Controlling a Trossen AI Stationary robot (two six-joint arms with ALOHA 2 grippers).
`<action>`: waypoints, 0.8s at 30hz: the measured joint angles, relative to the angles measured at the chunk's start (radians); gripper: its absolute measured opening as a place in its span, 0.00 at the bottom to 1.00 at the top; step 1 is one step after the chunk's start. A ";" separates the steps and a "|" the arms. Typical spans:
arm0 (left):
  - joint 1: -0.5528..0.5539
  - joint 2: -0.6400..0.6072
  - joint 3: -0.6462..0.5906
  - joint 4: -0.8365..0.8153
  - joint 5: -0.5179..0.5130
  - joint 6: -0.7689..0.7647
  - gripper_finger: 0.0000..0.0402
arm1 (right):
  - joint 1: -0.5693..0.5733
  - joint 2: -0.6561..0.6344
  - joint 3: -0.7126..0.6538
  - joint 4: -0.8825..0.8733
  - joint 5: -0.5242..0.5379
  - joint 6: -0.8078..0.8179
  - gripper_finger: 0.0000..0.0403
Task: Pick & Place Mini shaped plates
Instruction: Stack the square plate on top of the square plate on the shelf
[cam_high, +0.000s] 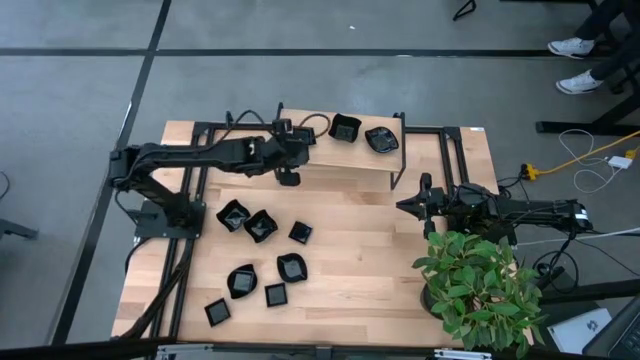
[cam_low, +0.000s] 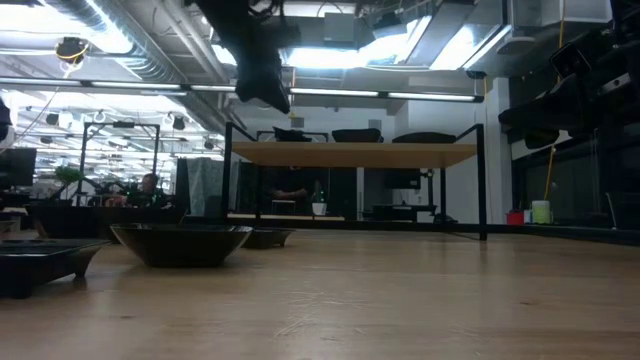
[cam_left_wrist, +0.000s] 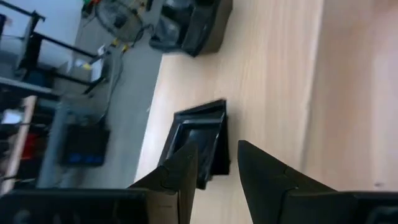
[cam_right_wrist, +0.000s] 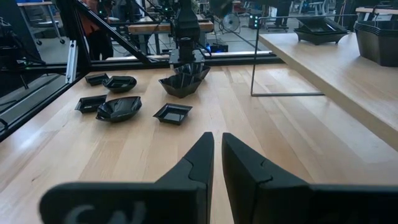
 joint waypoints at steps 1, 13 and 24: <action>0.002 0.014 0.008 -0.012 -0.021 0.012 0.28 | 0.000 0.000 0.000 0.000 0.000 0.000 0.08; 0.019 0.053 0.030 -0.073 -0.068 0.054 0.27 | 0.000 0.000 0.000 0.000 0.000 0.000 0.08; 0.078 0.055 0.030 -0.092 0.004 0.042 0.27 | 0.000 0.000 0.000 0.000 0.000 0.000 0.08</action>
